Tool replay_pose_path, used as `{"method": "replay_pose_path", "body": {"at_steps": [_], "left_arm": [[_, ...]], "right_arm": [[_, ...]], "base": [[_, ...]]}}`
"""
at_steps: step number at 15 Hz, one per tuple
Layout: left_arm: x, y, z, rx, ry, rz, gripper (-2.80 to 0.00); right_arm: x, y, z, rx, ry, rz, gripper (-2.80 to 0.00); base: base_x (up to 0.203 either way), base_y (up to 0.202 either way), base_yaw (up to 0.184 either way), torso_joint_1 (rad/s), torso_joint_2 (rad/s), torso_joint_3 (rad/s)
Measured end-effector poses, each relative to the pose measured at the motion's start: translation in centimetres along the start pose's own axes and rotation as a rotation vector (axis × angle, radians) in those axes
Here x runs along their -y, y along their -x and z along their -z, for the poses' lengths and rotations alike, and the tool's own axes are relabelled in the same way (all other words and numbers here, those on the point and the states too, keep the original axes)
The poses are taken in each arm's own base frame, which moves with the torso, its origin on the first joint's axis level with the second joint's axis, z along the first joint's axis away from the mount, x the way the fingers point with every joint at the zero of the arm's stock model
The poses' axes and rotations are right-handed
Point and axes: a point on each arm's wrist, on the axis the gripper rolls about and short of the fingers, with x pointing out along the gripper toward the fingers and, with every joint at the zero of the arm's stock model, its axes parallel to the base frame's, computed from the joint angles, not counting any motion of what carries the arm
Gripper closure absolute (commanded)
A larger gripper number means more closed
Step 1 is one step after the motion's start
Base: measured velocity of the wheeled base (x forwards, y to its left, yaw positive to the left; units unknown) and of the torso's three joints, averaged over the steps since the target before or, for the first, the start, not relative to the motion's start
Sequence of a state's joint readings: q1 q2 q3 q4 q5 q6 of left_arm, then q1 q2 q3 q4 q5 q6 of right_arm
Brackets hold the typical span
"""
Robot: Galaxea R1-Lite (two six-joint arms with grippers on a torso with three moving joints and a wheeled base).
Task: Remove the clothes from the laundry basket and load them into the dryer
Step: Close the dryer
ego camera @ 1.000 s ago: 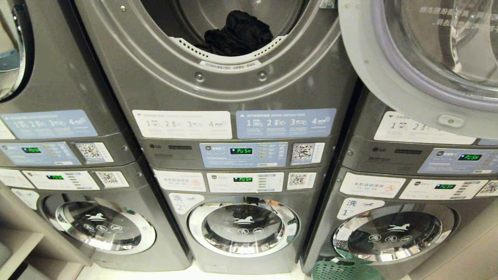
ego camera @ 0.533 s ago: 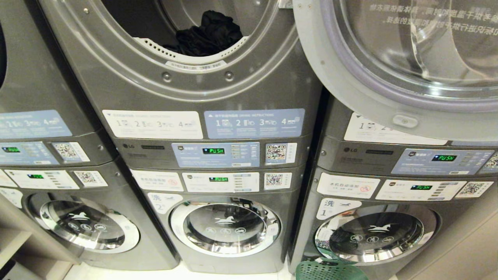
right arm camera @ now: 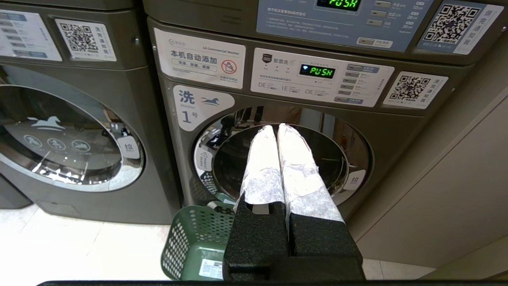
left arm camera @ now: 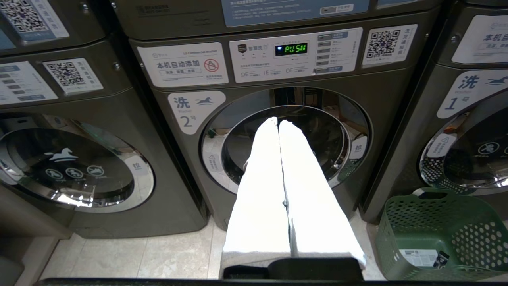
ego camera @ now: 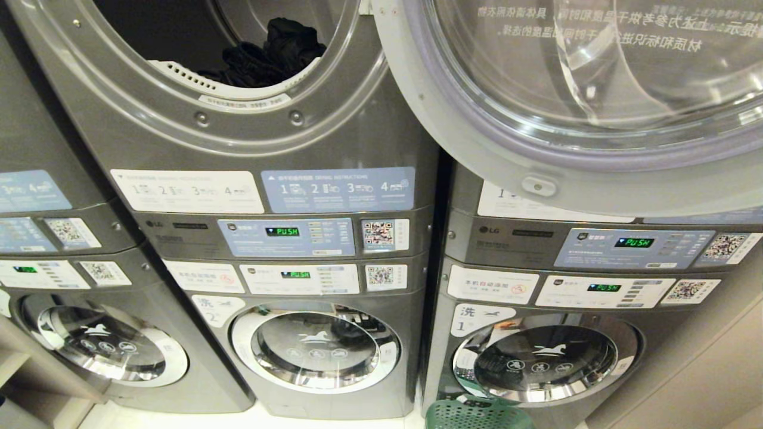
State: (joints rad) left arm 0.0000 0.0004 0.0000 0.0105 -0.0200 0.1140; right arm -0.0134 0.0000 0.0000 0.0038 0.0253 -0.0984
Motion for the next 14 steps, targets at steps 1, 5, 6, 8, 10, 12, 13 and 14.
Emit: {"method": "replay_pose_path", "body": {"at_steps": [1,5,6,8,10,12,13,14], "left_arm": [[0.0,0.0,0.0,0.0,-0.002,0.001,0.0],[0.0,0.0,0.0,0.0,-0.005,0.001,0.0],[0.0,0.0,0.0,0.0,-0.007,0.002,0.0],[0.01,0.0,0.0,0.0,-0.007,0.002,0.0],[0.01,0.0,0.0,0.0,-0.007,0.002,0.0],[0.0,0.0,-0.01,0.001,-0.006,0.002,0.0],[0.0,0.0,-0.01,0.001,-0.006,0.002,0.0],[0.0,0.0,-0.01,0.001,-0.004,0.001,0.0]], "right_arm": [[0.0,0.0,0.0,0.0,-0.001,0.001,0.0],[0.0,0.0,0.0,0.0,-0.003,0.0,0.0],[0.0,0.0,0.0,0.0,-0.005,0.0,0.0],[0.0,0.0,-0.01,0.0,-0.005,-0.001,0.0],[0.0,0.0,-0.01,0.0,-0.005,-0.001,0.0],[0.0,0.0,-0.01,0.0,-0.004,0.0,0.0],[0.0,0.0,-0.01,0.0,-0.004,0.0,0.0],[0.0,0.0,-0.01,0.0,-0.005,0.0,0.0]], "base": [[0.0,0.0,0.0,0.0,0.0,0.0],[0.0,0.0,0.0,0.0,0.0,0.0],[0.0,0.0,0.0,0.0,0.0,0.0],[0.0,0.0,0.0,0.0,0.0,0.0],[0.0,0.0,0.0,0.0,0.0,0.0],[0.0,0.0,0.0,0.007,0.0,0.108],[0.0,0.0,0.0,-0.001,0.01,0.157],[0.0,0.0,0.0,0.002,0.0,0.183]]}}
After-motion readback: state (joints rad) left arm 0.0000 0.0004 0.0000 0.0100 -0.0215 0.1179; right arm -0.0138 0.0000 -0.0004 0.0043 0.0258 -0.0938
